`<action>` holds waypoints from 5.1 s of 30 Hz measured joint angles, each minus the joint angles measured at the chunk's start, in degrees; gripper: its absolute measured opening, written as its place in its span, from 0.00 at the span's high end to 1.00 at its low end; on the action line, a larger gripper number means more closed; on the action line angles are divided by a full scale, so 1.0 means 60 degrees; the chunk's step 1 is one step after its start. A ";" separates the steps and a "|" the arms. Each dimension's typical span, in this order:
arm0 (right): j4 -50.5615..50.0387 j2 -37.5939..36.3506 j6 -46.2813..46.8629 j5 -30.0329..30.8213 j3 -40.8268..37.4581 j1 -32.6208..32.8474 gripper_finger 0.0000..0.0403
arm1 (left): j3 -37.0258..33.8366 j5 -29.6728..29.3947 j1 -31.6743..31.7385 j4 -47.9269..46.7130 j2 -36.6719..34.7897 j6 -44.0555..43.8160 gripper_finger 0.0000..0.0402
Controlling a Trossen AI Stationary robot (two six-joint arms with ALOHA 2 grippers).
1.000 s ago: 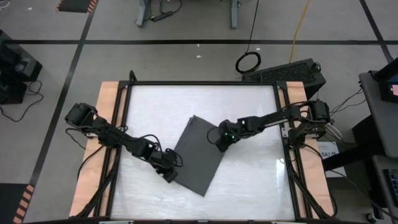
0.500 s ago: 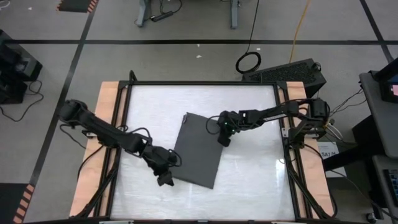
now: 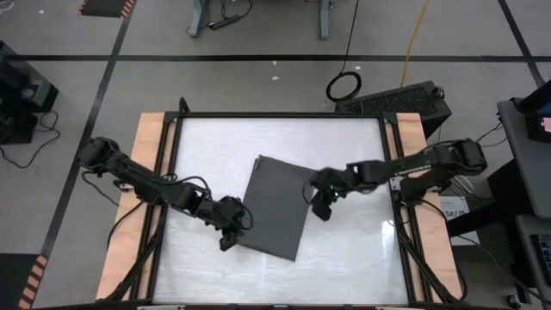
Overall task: Roll towel
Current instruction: Roll the gray towel
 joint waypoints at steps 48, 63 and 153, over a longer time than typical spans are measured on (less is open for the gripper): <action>0.0531 0.1457 -0.1086 0.0847 0.0004 0.1675 0.99 | 0.0285 0.0520 -0.0357 0.1480 0.1692 -0.0766 0.68; 0.3053 0.1928 -0.3762 0.4292 0.0008 0.5800 0.51 | 0.0281 -0.1316 -0.1635 0.1429 0.1692 0.2641 0.38; 0.5271 0.4295 -0.6047 0.4880 0.0011 0.5996 0.52 | 0.0609 -0.2398 -0.2587 0.1841 0.3744 0.7552 0.33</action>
